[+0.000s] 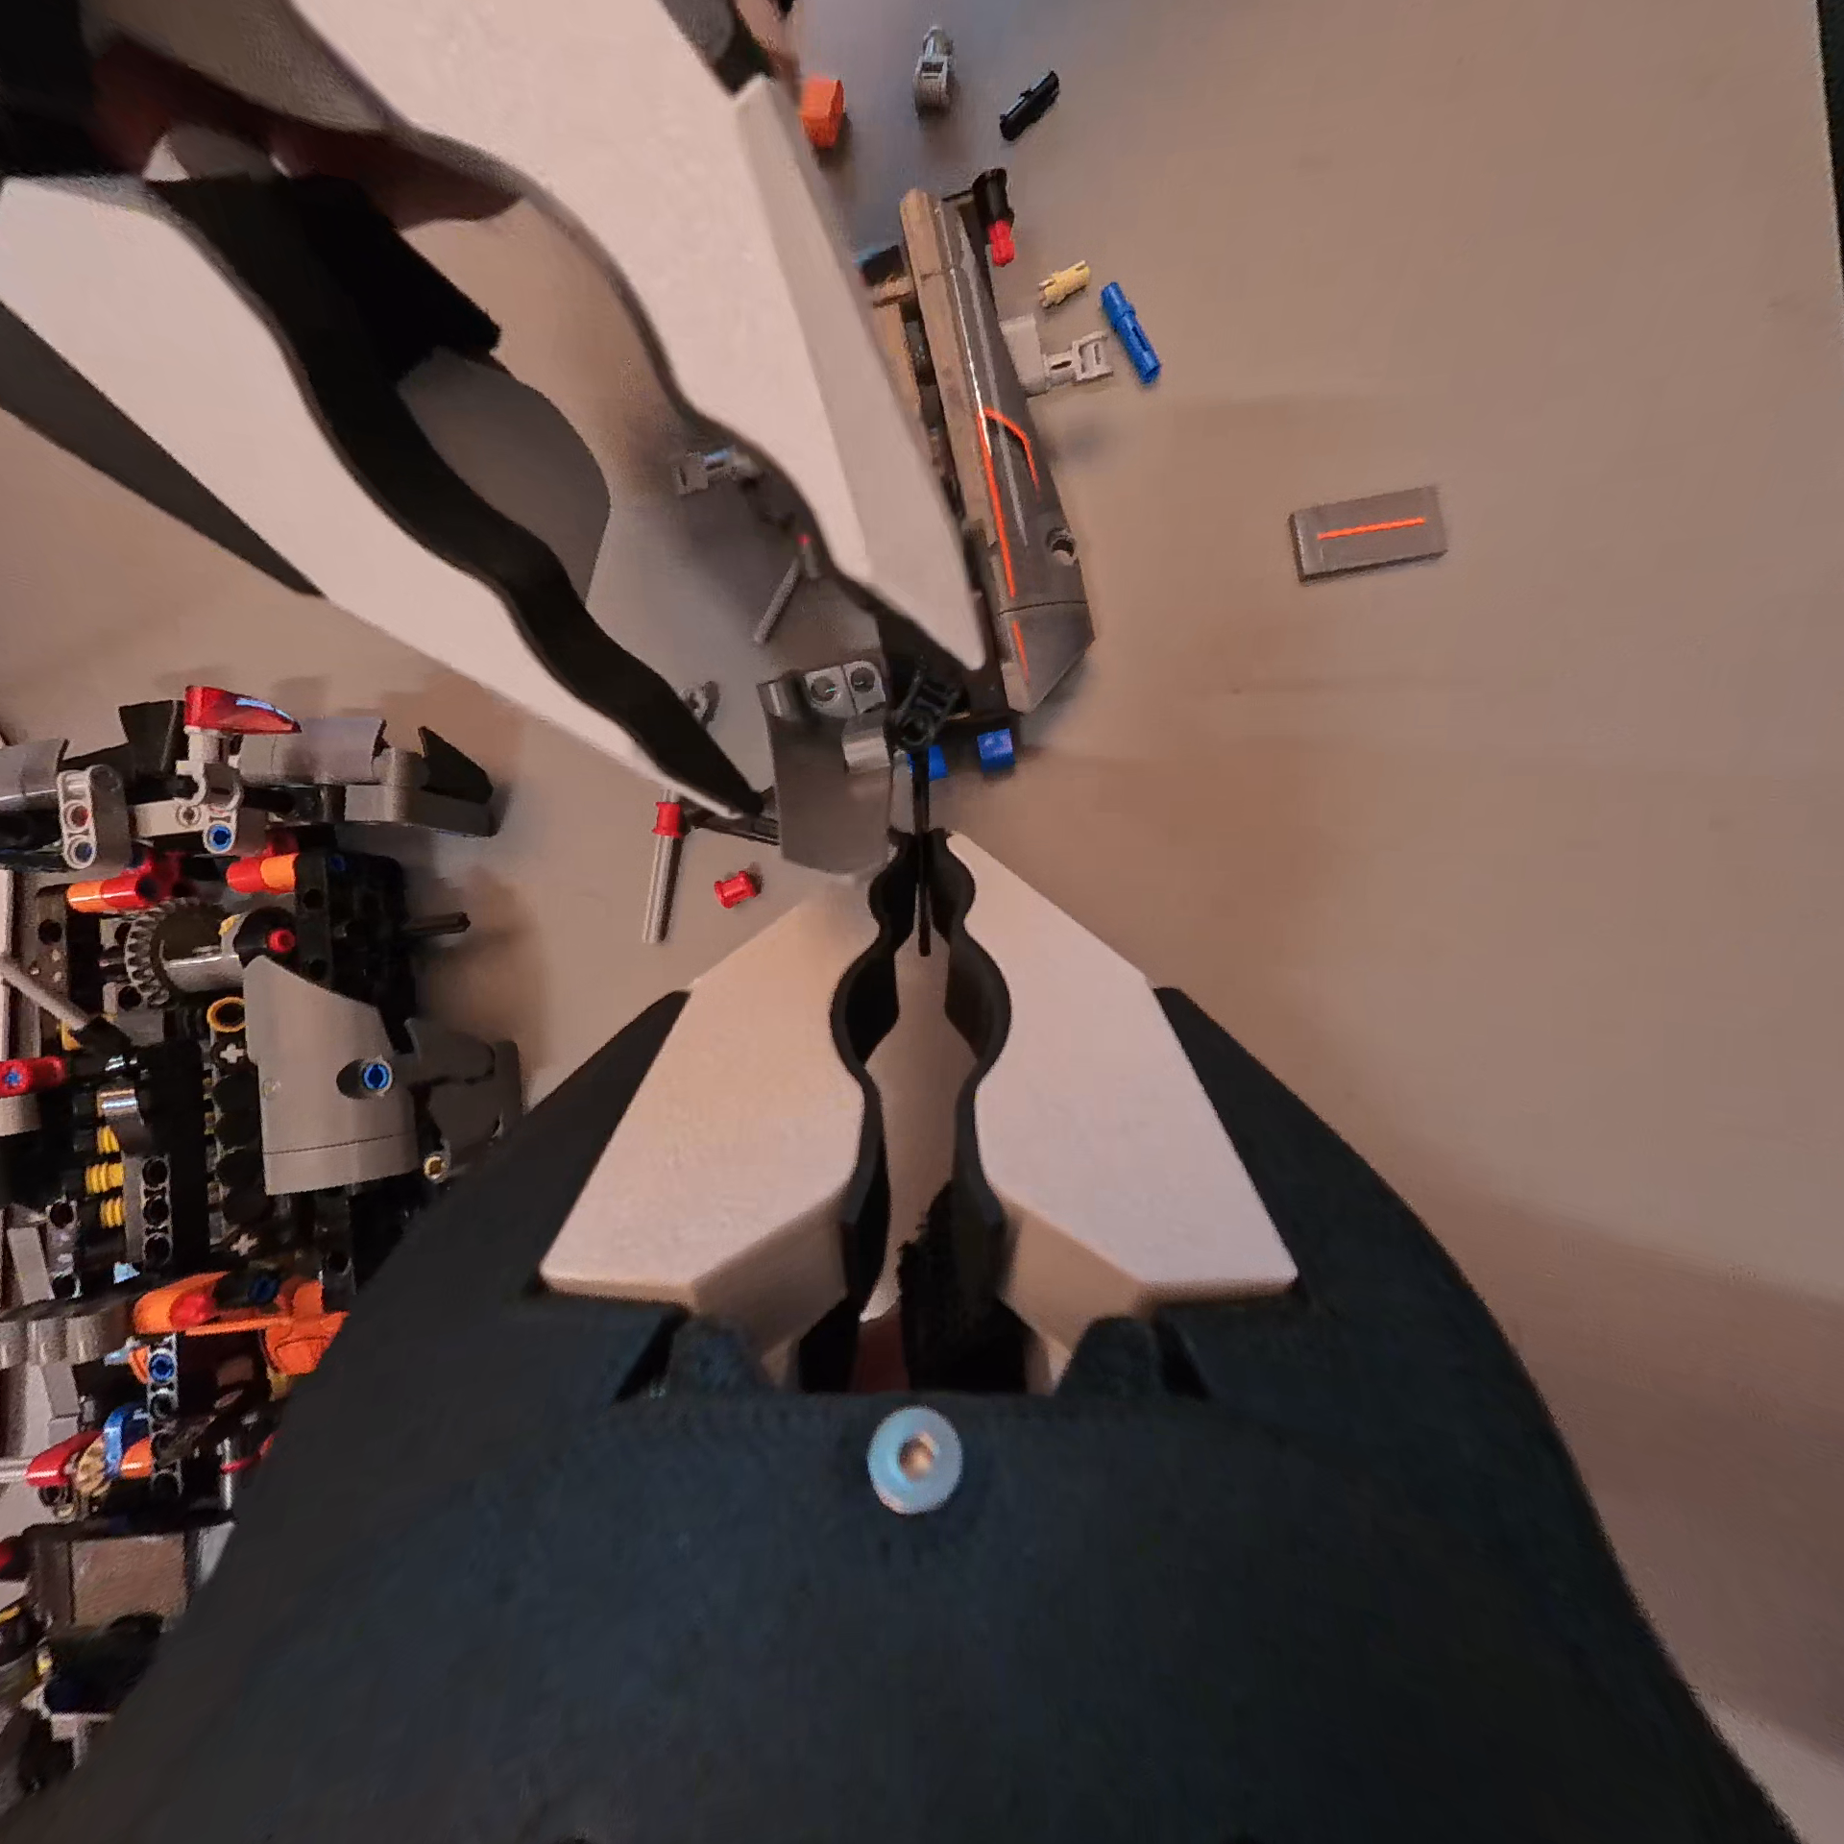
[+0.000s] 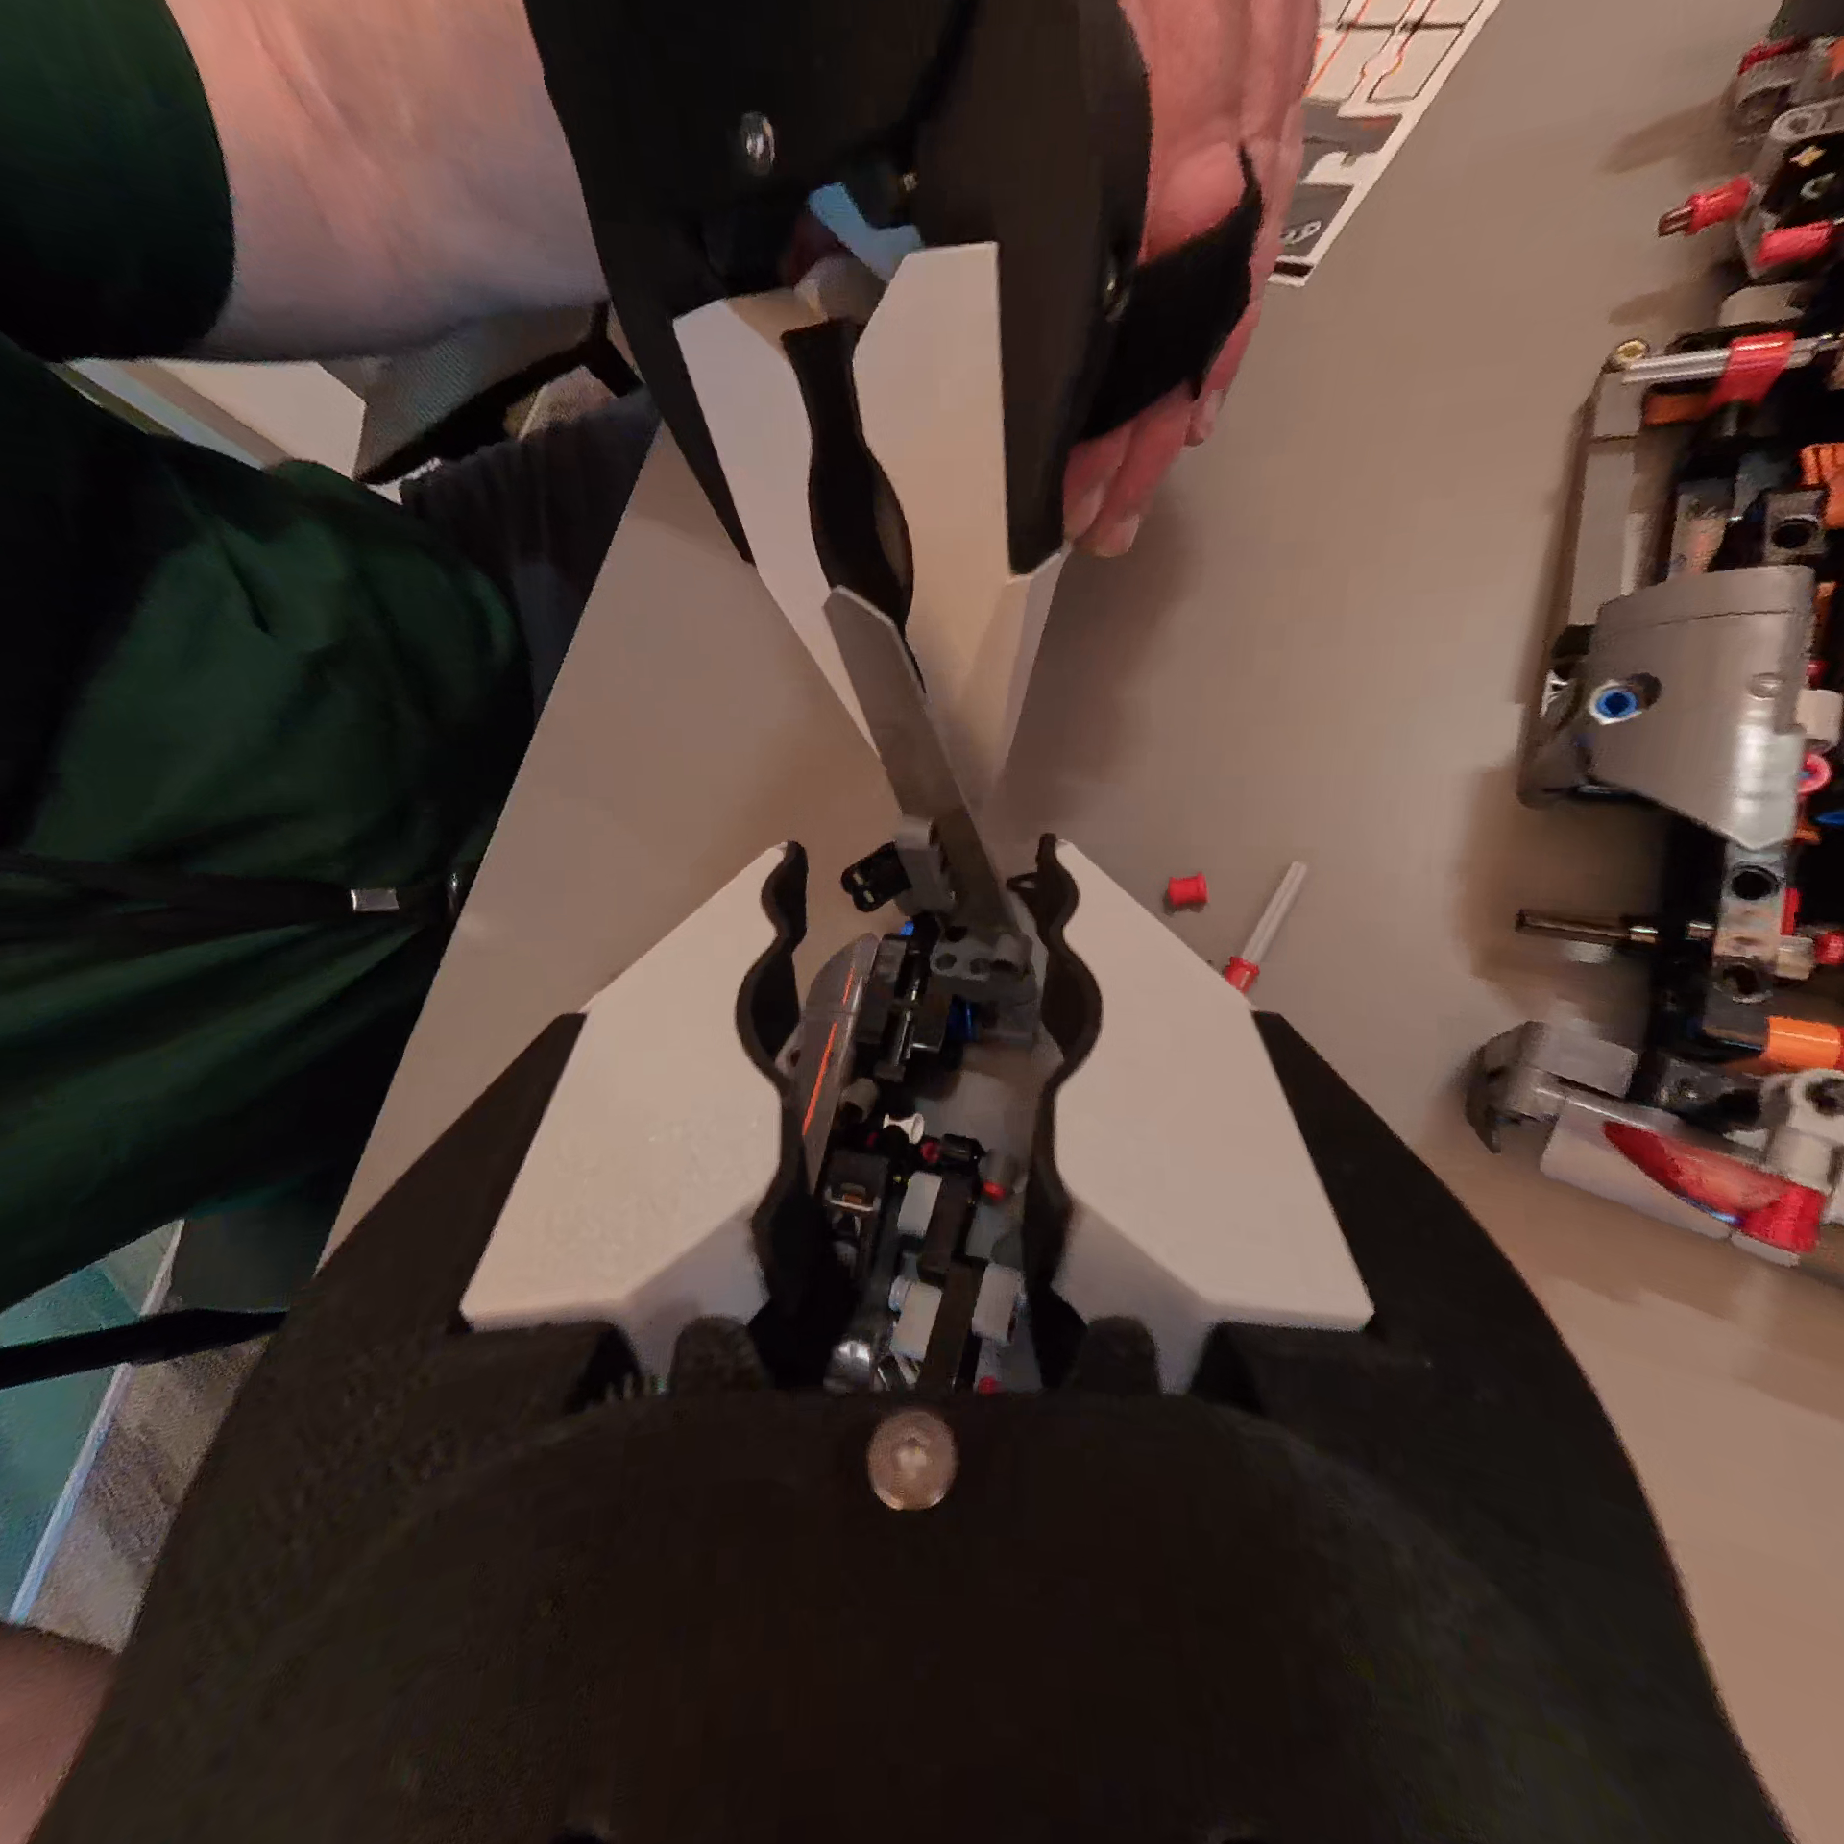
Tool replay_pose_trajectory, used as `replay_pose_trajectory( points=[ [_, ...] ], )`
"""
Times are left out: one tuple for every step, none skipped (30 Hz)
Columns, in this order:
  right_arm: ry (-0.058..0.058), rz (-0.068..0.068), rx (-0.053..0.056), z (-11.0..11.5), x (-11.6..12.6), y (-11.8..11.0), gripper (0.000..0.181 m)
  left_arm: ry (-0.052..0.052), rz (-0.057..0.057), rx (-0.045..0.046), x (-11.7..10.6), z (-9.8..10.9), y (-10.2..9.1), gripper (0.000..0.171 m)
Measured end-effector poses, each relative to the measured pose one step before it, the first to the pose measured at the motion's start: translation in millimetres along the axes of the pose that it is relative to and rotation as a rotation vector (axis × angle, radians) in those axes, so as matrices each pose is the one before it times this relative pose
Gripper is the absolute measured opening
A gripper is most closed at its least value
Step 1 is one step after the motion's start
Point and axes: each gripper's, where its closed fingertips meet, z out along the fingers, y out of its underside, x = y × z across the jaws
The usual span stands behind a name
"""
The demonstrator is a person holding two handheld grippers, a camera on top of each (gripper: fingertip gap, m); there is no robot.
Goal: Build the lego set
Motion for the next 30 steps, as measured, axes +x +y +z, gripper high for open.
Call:
replay_pose_trajectory(
  points=[
    [0.0041, -0.0026, -0.0132, 1.25, -0.60, 1.13, 0.046, 0.0001, -0.0014, -0.00080, 0.27, 0.09, 0.40, 0.000],
    [0.0113, -0.0008, -0.0110, 1.52, 1.14, 0.89, 0.046, -0.0019, 0.0005, -0.00024, 0.03, -0.18, 0.21, 0.000],
    [0.0049, 0.0003, -0.0055, 1.77, 0.72, 0.33, 0.046, 0.0003, -0.0016, 0.00446, 0.15, -0.30, -0.63, 0.000],
    [-0.0033, 0.0032, -0.0007, 1.75, 0.03, 0.06, 0.045, 0.0015, -0.0018, 0.00305, 0.37, -0.16, -0.43, 0.000],
    [0.0005, 0.0024, -0.0073, 1.51, 0.74, 1.59, 0.044, -0.0017, 0.0007, -0.00304, -0.07, -0.20, 0.37, 0.000],
    [0.0092, -0.0004, -0.0127, 0.97, 2.11, 2.66, 0.043, -0.0010, -0.0005, -0.00398, -0.08, -0.12, 0.50, 0.000],
    [0.0016, 0.0028, -0.0009, -0.02, 1.11, 0.82, 0.041, -0.0003, 0.0000, 0.00012, 0.01, -0.20, -0.08, 0.000],
    [-0.0008, 0.0062, 0.0048, -0.91, 0.88, -0.11, 0.040, 0.0002, -0.0005, 0.00137, 0.03, -0.23, -0.25, 0.000],
    [0.0027, 0.0047, 0.0004, -1.14, 1.19, 0.58, 0.038, -0.0006, 0.0001, -0.00049, -0.24, -0.10, 0.01, 0.000],
    [0.0039, 0.0010, -0.0002, -1.13, 0.88, 0.59, 0.037, -0.0003, 0.0005, -0.00120, -0.13, 0.05, 0.17, 0.000],
    [0.0006, 0.0011, 0.0015, -1.07, 0.38, 0.29, 0.034, 0.0021, -0.0007, 0.00285, 0.05, 0.07, -0.52, 0.000],
    [-0.0025, 0.0035, 0.0012, -0.97, 0.05, 0.19, 0.033, 0.0014, 0.0005, 0.00319, -0.14, 0.10, -0.74, 0.000],
    [0.0003, 0.0006, 0.0002, -0.80, 0.20, 0.36, 0.033, -0.0001, -0.0001, -0.00113, -0.47, 0.19, -0.13, 0.000],
    [0.0018, -0.0038, 0.0009, -0.84, 0.09, -0.03, 0.032, -0.0020, 0.0015, -0.00338, -0.67, 0.26, 0.01, 0.000],
    [-0.0003, -0.0047, 0.0025, -1.06, -0.62, -0.27, 0.032, 0.0005, 0.0005, -0.00107, -0.35, 0.22, -0.20, 0.000],
    [0.0047, -0.0023, 0.0008, -1.18, 0.17, -0.18, 0.031, 0.0014, -0.0002, 0.00123, -0.21, 0.14, -0.52, 0.000],
    [0.0107, -0.0025, -0.0030, -1.18, 1.13, 0.31, 0.030, -0.0006, 0.0001, -0.00086, -0.48, 0.24, -0.23, 0.000],
    [0.0068, -0.0037, -0.0006, -0.94, 0.64, 0.09, 0.028, -0.0014, -0.0003, -0.00143, -0.56, 0.19, 0.20, 0.000],
    [0.0007, -0.0005, 0.0018, -0.95, -0.07, 0.02, 0.027, 0.0009, -0.0008, 0.00090, -0.10, 0.10, -0.13, 0.000],
    [0.0025, -0.0028, -0.0001, -0.87, 0.31, 0.40, 0.025, 0.0013, -0.0010, 0.00247, 0.03, 0.16, -0.29, 0.000],
    [0.0020, -0.0066, 0.0000, -0.85, -0.15, 0.43, 0.025, -0.0011, 0.0003, 0.00003, -0.15, 0.08, -0.12, 0.000],
    [-0.0014, -0.0016, 0.0012, -0.77, -0.39, 0.10, 0.025, -0.0007, 0.0004, -0.00087, -0.10, 0.18, 0.12, 0.000],
    [-0.0008, 0.0037, 0.0008, -0.61, 0.19, 0.09, 0.024, 0.0002, 0.0004, 0.00029, 0.00, 0.02, -0.04, 0.000],
    [0.0024, 0.0011, 0.0001, -0.09, 0.68, 0.14, 0.024, 0.0005, -0.0004, -0.00071, -0.02, 0.13, 0.04, 0.000],
    [0.0002, -0.0023, 0.0016, 0.17, 0.12, 0.06, 0.024, 0.0008, 0.0002, -0.00054, -0.02, 0.14, -0.16, 0.000],
    [-0.0003, -0.0045, 0.0018, 0.05, -0.05, -0.01, 0.024, 0.0001, 0.0006, -0.00002, -0.22, 0.23, -0.11, 0.000],
    [-0.0010, -0.0003, 0.0012, -0.15, -0.02, 0.01, 0.024, 0.0001, 0.0008, -0.00077, -0.17, 0.13, -0.12, 0.000],
    [-0.0014, 0.0062, 0.0011, -0.11, 0.41, 0.08, 0.024, 0.0004, 0.0002, 0.00042, -0.22, 0.15, -0.35, 0.000],
    [-0.0029, 0.0056, 0.0018, 0.07, 0.31, 0.10, 0.024, 0.0000, 0.0008, 0.00127, -0.47, 0.14, -0.35, 0.000],
    [-0.0030, 0.0008, 0.0033, 0.11, 0.01, -0.01, 0.024, 0.0002, 0.0001, 0.00128, -0.47, 0.11, -0.47, 0.000]
  ],
)
